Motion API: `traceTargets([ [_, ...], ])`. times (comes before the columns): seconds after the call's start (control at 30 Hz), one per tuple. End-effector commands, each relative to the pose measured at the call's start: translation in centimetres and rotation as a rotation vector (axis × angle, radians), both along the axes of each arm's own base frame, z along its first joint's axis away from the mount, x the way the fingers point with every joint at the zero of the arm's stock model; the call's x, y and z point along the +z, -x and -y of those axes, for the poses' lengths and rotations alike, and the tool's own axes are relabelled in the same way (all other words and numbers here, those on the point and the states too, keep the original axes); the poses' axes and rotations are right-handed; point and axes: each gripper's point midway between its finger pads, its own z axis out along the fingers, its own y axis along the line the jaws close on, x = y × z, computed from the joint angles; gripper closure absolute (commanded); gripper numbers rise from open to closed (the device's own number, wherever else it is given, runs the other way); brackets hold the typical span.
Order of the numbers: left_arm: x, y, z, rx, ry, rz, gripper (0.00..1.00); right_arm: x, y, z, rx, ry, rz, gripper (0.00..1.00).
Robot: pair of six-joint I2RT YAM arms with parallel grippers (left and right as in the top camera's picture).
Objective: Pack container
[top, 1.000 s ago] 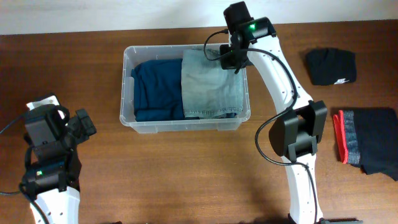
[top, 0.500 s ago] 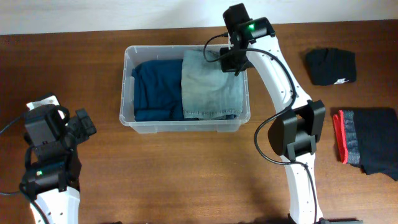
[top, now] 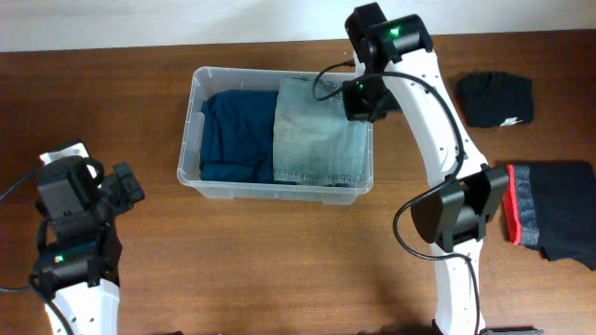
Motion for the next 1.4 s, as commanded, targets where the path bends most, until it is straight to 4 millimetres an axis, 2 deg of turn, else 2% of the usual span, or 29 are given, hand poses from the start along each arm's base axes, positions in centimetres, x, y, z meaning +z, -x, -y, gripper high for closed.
traceTargets([
  [0.0, -0.1, 0.0, 0.0, 0.008, 0.013, 0.005, 0.0, 1.3, 1.2, -0.6, 0.013, -0.023, -0.011, 0.96],
  [0.2, -0.1, 0.0, -0.1, 0.008, 0.013, 0.005, 0.01, 0.6, 2.2, -2.0, 0.05, -0.012, -0.043, 0.96],
  [0.37, -0.1, 0.0, -0.1, 0.008, 0.013, 0.005, 0.0, -1.3, 2.8, -3.1, 0.076, 0.003, -0.084, 0.96],
  [0.73, -0.1, 0.0, -0.1, 0.008, 0.013, 0.005, 0.0, -6.9, 2.7, -2.4, 0.053, 0.021, -0.141, 0.96],
  [0.93, -0.1, 0.0, -0.1, 0.008, 0.013, 0.005, 0.0, -7.5, 2.0, -2.6, 0.054, 0.012, -0.115, 0.96],
  [1.07, -0.1, 0.0, -0.1, 0.008, 0.013, 0.005, 0.01, -5.8, 0.9, -2.7, 0.051, -0.005, -0.063, 0.96],
  [1.27, -0.1, 0.0, -0.1, 0.008, 0.013, 0.005, 0.01, 0.7, -2.9, -2.5, 0.023, -0.069, 0.146, 0.96],
  [1.37, -0.1, 0.0, -0.1, 0.008, 0.013, 0.005, 0.01, 2.5, -4.3, -1.8, 0.003, -0.08, 0.217, 0.96],
])
